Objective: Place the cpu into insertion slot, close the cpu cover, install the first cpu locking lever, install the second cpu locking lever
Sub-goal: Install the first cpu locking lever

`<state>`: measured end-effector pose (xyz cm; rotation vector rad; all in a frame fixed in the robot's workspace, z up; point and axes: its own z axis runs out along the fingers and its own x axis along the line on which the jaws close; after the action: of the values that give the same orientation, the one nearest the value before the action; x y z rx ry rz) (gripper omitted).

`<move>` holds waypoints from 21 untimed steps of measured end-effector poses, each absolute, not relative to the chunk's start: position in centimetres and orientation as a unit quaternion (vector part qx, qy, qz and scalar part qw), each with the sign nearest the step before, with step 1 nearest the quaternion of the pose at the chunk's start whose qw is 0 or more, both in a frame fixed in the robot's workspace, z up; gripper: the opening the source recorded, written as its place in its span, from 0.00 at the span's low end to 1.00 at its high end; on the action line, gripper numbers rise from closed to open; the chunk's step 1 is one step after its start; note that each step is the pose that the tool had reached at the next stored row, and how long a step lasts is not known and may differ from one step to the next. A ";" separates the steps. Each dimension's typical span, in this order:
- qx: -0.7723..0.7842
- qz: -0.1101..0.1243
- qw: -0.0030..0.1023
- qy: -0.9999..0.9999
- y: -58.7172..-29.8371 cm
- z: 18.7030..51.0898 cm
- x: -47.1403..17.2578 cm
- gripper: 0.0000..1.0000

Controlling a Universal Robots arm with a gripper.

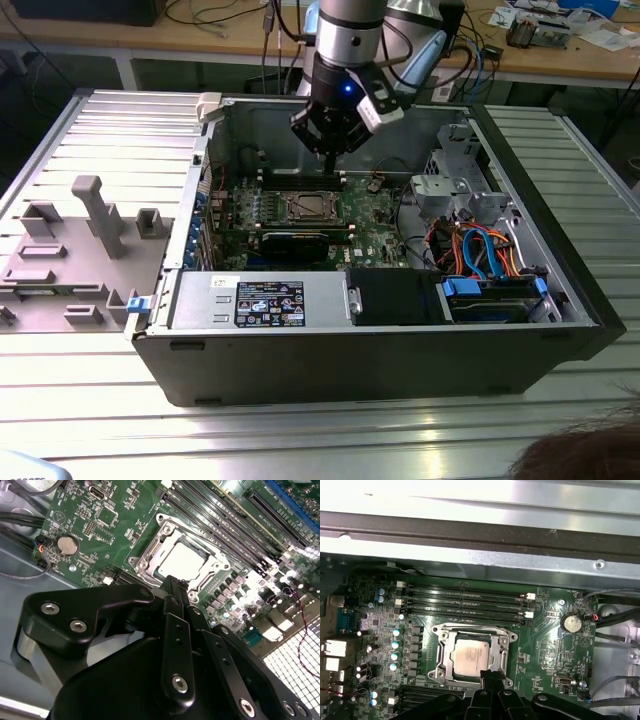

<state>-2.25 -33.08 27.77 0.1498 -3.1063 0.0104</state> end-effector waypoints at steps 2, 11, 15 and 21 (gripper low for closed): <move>0.048 0.003 0.016 -0.999 -33.1 27.9 -2.3 0.11; 0.048 0.003 0.016 -0.999 -33.1 28.7 -2.3 0.11; 0.048 0.003 0.016 -0.999 -33.1 29.3 -2.2 0.11; 0.048 0.003 0.016 -0.999 -33.1 29.3 -2.2 0.11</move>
<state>-2.25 -33.08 29.29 0.1498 -3.1063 0.0105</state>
